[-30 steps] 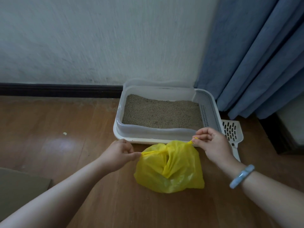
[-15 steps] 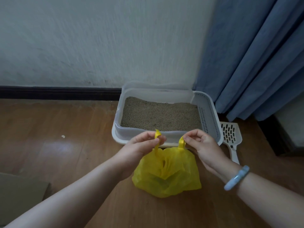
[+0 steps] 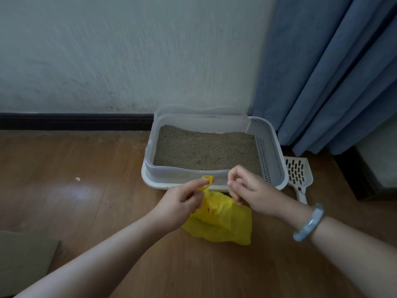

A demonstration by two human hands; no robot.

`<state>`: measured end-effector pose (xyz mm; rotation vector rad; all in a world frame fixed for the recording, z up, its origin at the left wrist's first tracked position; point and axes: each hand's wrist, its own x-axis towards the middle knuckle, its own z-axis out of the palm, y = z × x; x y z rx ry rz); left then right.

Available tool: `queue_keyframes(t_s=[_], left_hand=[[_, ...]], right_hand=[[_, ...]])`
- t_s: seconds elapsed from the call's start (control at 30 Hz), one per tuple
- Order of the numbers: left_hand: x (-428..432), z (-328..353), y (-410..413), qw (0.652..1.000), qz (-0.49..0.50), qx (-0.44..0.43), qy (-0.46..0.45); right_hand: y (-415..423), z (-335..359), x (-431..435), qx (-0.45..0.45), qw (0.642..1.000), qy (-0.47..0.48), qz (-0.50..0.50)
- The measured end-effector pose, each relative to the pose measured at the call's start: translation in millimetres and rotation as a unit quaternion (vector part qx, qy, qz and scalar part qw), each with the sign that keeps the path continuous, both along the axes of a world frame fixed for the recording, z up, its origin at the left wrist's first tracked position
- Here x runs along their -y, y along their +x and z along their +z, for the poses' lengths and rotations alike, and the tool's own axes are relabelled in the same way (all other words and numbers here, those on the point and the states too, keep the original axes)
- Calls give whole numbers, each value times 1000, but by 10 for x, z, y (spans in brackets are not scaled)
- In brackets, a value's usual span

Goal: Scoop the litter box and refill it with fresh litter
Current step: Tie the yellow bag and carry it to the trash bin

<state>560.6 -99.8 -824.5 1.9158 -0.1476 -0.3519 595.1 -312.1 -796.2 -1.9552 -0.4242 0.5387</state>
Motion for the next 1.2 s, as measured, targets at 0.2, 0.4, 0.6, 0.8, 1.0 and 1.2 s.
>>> queue_keyframes(t_s=[0.2, 0.4, 0.6, 0.8, 1.0, 1.2], left_hand=[[-471, -273, -87, 980, -6, 41, 195], [-404, -231, -92, 985, 2, 14, 172], [-19, -29, -89, 993, 51, -28, -103], [115, -75, -96, 997, 31, 0, -73], [-37, -168, -152, 999, 33, 4, 7], [-151, -218, -188, 990, 86, 25, 110]], right_hand=[[7, -261, 252, 109, 978, -175, 43], [-36, -320, 214, 99, 984, -145, 23], [-52, -134, -88, -38, 988, 129, -80], [-134, -240, -118, -88, 975, 145, -141], [-292, -529, 161, -91, 987, 8, -129], [-224, -616, 117, -28, 994, -48, -90]])
